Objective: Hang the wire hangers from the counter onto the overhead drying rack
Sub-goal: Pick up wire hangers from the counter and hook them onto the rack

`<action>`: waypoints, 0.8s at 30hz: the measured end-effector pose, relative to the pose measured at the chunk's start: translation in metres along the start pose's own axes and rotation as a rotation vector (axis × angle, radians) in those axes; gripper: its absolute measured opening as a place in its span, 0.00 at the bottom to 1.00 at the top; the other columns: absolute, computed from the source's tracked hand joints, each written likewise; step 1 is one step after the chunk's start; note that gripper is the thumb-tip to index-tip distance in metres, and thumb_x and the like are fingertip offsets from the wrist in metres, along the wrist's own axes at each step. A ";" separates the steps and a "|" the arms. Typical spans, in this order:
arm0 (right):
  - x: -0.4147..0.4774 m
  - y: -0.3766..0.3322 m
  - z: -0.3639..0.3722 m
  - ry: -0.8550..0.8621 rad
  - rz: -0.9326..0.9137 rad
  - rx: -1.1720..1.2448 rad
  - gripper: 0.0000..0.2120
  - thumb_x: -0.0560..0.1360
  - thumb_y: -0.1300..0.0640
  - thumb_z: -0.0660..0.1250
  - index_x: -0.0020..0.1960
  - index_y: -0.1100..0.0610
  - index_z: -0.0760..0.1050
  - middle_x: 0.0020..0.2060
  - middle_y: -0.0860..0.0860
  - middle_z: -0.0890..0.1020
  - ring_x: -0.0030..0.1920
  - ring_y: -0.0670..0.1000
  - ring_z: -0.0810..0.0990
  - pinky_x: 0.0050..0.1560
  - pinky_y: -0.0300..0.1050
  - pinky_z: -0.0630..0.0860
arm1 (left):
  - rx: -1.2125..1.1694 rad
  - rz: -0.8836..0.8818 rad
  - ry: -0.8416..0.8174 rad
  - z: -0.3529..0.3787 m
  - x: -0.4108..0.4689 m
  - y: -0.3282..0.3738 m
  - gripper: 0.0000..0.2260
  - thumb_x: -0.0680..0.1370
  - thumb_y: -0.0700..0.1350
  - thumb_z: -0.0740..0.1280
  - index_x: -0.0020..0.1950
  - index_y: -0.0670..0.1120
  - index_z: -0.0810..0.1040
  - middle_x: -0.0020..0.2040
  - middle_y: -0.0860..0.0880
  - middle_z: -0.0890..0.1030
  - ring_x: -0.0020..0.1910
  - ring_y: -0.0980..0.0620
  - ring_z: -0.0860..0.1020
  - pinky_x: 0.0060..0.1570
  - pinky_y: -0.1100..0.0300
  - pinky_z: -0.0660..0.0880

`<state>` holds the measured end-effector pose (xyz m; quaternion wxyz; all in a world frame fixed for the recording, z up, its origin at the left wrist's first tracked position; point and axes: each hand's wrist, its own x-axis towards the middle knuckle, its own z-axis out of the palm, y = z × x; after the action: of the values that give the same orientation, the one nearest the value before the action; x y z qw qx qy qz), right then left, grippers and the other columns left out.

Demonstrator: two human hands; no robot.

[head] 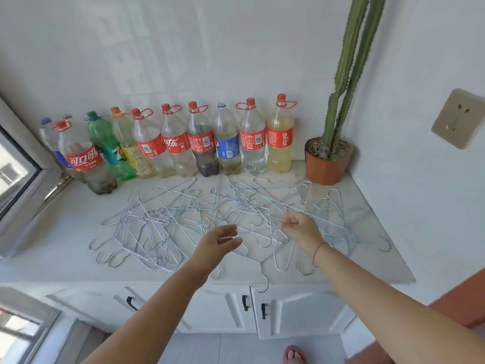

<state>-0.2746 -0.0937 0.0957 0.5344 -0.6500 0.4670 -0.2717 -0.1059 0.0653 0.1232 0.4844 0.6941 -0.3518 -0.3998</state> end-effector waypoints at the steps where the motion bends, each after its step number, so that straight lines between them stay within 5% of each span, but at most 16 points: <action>1: 0.015 0.002 0.002 0.000 0.022 -0.025 0.10 0.70 0.63 0.70 0.51 0.61 0.77 0.47 0.56 0.79 0.50 0.54 0.78 0.53 0.43 0.73 | -0.008 -0.013 0.010 -0.001 0.013 -0.001 0.14 0.73 0.43 0.71 0.58 0.50 0.76 0.57 0.51 0.80 0.55 0.57 0.78 0.59 0.61 0.72; 4: 0.061 0.009 0.008 0.016 0.067 -0.098 0.12 0.70 0.64 0.68 0.47 0.73 0.75 0.49 0.70 0.79 0.46 0.62 0.79 0.52 0.51 0.74 | -0.033 -0.045 0.035 0.000 0.051 -0.004 0.15 0.74 0.43 0.71 0.59 0.50 0.76 0.57 0.51 0.80 0.55 0.57 0.78 0.52 0.65 0.71; 6: 0.088 0.013 0.012 0.018 0.112 -0.136 0.16 0.69 0.61 0.68 0.47 0.75 0.74 0.45 0.71 0.79 0.43 0.64 0.78 0.48 0.49 0.75 | -0.044 -0.067 0.054 0.003 0.074 -0.005 0.15 0.74 0.42 0.70 0.60 0.49 0.76 0.57 0.51 0.79 0.54 0.57 0.78 0.50 0.68 0.71; 9: 0.125 0.022 0.018 -0.058 0.162 -0.230 0.22 0.65 0.54 0.67 0.44 0.74 0.75 0.31 0.58 0.72 0.36 0.53 0.71 0.39 0.42 0.66 | -0.034 -0.095 0.081 0.010 0.103 -0.008 0.16 0.74 0.41 0.70 0.61 0.46 0.75 0.56 0.51 0.79 0.53 0.57 0.78 0.44 0.73 0.71; 15: 0.175 0.046 0.031 -0.158 0.258 -0.366 0.16 0.71 0.53 0.68 0.43 0.68 0.79 0.42 0.63 0.83 0.46 0.60 0.81 0.45 0.46 0.74 | -0.062 -0.186 0.145 0.017 0.139 -0.026 0.14 0.74 0.43 0.70 0.59 0.48 0.76 0.55 0.51 0.80 0.53 0.57 0.78 0.44 0.72 0.71; 18: 0.186 0.054 0.040 -0.199 0.300 -0.442 0.17 0.72 0.51 0.67 0.28 0.58 0.72 0.33 0.57 0.78 0.38 0.55 0.78 0.39 0.42 0.69 | -0.065 -0.226 0.157 0.019 0.150 -0.034 0.13 0.74 0.42 0.70 0.58 0.48 0.76 0.55 0.50 0.80 0.51 0.57 0.78 0.40 0.74 0.73; 24: 0.192 0.054 0.050 -0.230 0.287 -0.520 0.21 0.70 0.59 0.68 0.23 0.55 0.62 0.22 0.50 0.67 0.27 0.50 0.66 0.32 0.41 0.62 | -0.050 -0.300 0.113 0.031 0.163 -0.044 0.14 0.75 0.43 0.69 0.60 0.46 0.76 0.55 0.49 0.80 0.50 0.58 0.78 0.40 0.76 0.73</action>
<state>-0.1691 -0.2436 0.0020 0.4328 -0.7186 0.5443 0.0103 -0.0587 -0.0772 0.0401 0.4555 0.7478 -0.2064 -0.4366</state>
